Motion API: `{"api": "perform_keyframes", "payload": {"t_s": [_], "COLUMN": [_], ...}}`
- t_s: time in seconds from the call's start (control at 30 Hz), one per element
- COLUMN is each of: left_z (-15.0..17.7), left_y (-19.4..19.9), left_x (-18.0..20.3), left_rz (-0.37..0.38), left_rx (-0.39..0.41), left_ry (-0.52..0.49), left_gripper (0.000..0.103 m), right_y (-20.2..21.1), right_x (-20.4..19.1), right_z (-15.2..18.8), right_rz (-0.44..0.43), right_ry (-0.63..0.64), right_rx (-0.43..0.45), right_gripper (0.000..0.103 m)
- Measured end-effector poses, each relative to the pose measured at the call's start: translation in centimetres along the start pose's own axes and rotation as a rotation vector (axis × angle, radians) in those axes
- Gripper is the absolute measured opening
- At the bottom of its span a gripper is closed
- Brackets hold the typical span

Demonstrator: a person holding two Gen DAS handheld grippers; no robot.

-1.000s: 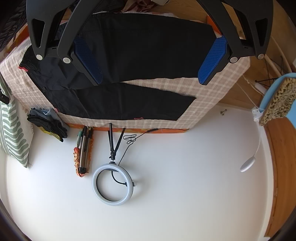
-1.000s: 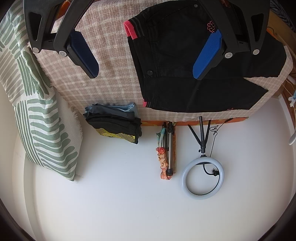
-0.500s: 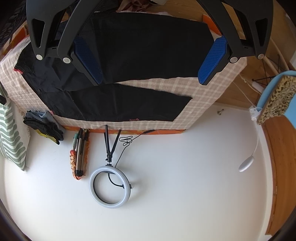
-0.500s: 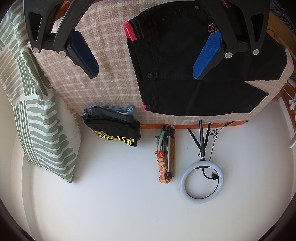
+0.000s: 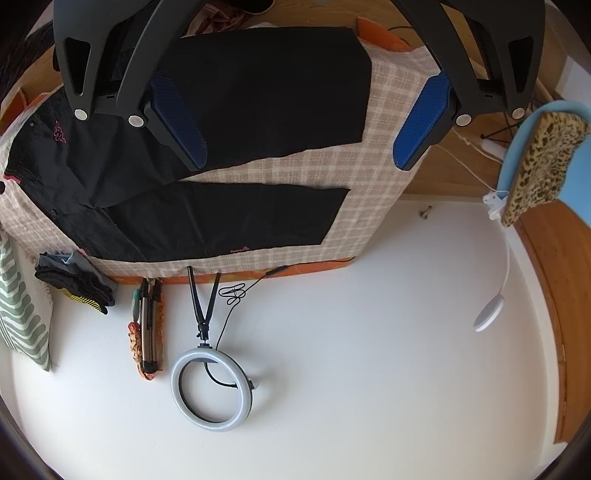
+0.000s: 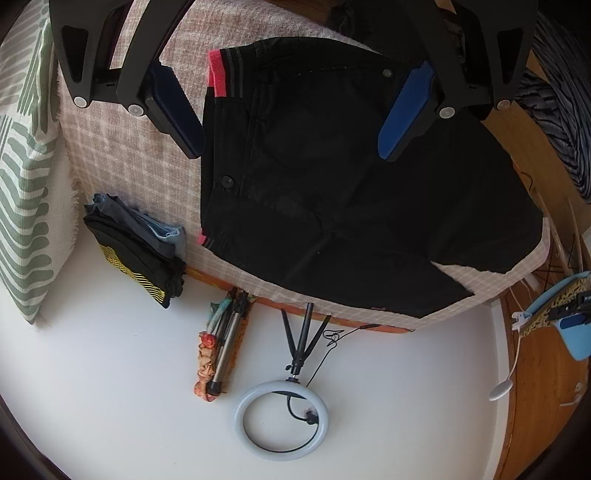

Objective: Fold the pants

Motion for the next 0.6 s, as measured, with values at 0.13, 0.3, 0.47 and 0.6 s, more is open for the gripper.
{"api": "perform_keyframes", "payload": {"t_s": [0.13,0.3,0.47,0.6], "left_z": [0.2,0.6,2.1,4.2], "left_y": [-1.6,-3.6,-6.1,-7.6], "left_x": [-1.6,-2.9,-2.8,-1.5], "left_rz": [0.012,0.036,0.129,0.178], "left_rx": [-0.039,-0.083,-0.148,-0.204], "left_ry": [0.011,0.008,-0.020,-0.091], "left_gripper": [0.092,0.086,0.086,0.086], "right_y": [-2.4,-5.2,-7.7,-9.5], "right_x": [-2.4,-4.4,-7.3,-9.1], "right_z": [1.8,4.0,6.1,7.3], "right_rz": [-0.117,-0.218,-0.230,-0.194], "right_ry": [0.102,0.163,0.319,0.412], "right_rx": [-0.122,-0.224,-0.310,-0.351], "right_gripper": [0.086,0.076,0.076,0.076]}}
Point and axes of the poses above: each gripper's, at about its wrist camera, not at the fingertips, and y roughly against the way its jaws point, x to its right, z to its underside, the point moved 5 cm from there along -y, roughly the way its jaws point, and after that the axes turned 15 degrees about -z, right-handed, at the moved point
